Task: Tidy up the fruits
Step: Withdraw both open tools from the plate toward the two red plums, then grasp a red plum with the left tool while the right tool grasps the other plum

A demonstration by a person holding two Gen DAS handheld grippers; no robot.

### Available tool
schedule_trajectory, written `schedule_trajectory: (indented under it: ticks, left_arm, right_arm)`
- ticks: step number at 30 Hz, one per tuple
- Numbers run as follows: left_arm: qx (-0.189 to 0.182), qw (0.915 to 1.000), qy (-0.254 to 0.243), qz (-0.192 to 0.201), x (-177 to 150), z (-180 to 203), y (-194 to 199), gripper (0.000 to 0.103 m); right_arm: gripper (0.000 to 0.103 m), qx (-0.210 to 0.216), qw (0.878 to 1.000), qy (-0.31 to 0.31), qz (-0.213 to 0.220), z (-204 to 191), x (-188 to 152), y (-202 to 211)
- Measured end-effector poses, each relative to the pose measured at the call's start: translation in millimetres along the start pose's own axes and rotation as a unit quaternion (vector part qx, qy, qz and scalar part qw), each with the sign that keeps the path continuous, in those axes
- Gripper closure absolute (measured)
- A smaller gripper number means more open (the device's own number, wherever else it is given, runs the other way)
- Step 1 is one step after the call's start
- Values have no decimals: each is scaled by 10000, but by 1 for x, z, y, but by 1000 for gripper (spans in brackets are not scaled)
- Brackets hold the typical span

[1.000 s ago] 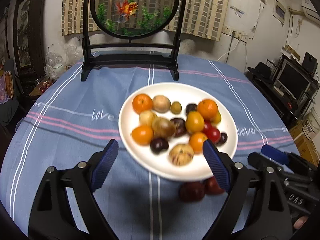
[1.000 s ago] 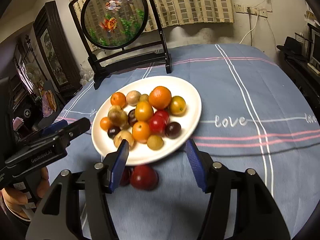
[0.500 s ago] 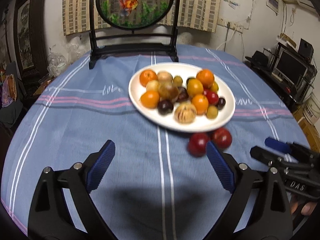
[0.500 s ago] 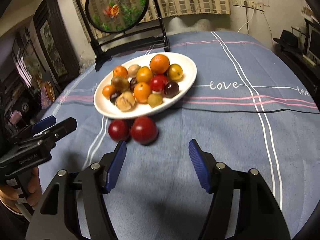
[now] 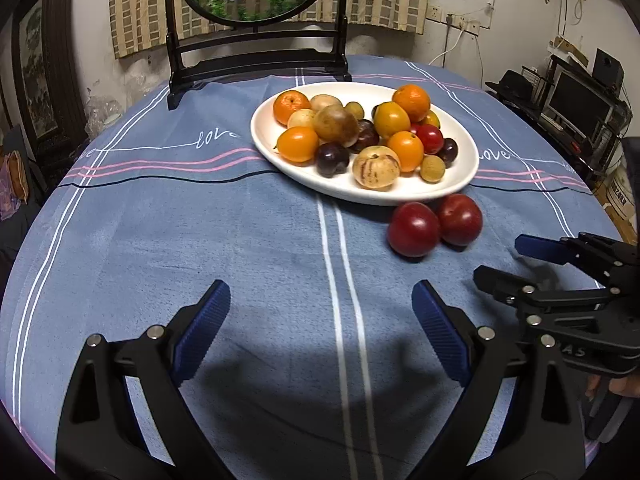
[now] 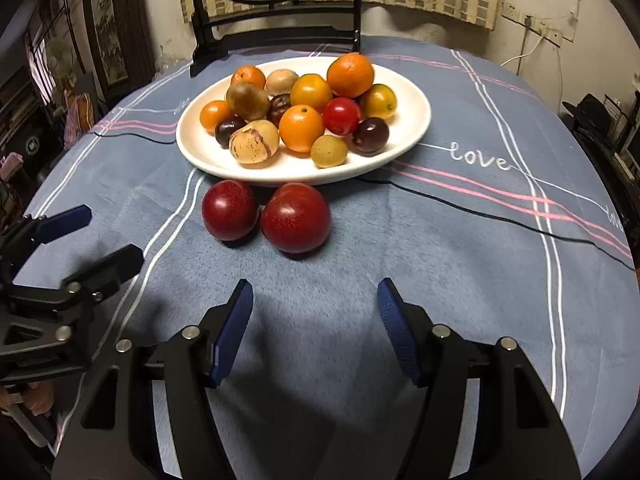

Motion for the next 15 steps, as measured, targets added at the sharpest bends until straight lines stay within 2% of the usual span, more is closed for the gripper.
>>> schedule_trajectory:
  ticks: [7,11,15]
  left_arm:
    - [-53,9999,56,-132,1,-3,-10,9]
    - [-100,9997,33,-228,1,-2,-14,9]
    - [-116,9996,21,-270,0,-2,-16,9]
  right_arm:
    - [38,-88,9998,127,-117,-4,13,-20]
    - [48,-63,9998,115,-118,-6,24,-28]
    - [53,-16,9998,119,-127,-7,33,-36]
Point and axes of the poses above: each gripper's, at about its wrist camera, not at the fingertips, and y roughly against the way its jaws point, z to its right, x to its top, the point moved 2 cm from there along -y, roughly the way its jaws point, and after that the axes turned 2 degrees about y, right-handed, at the moved point
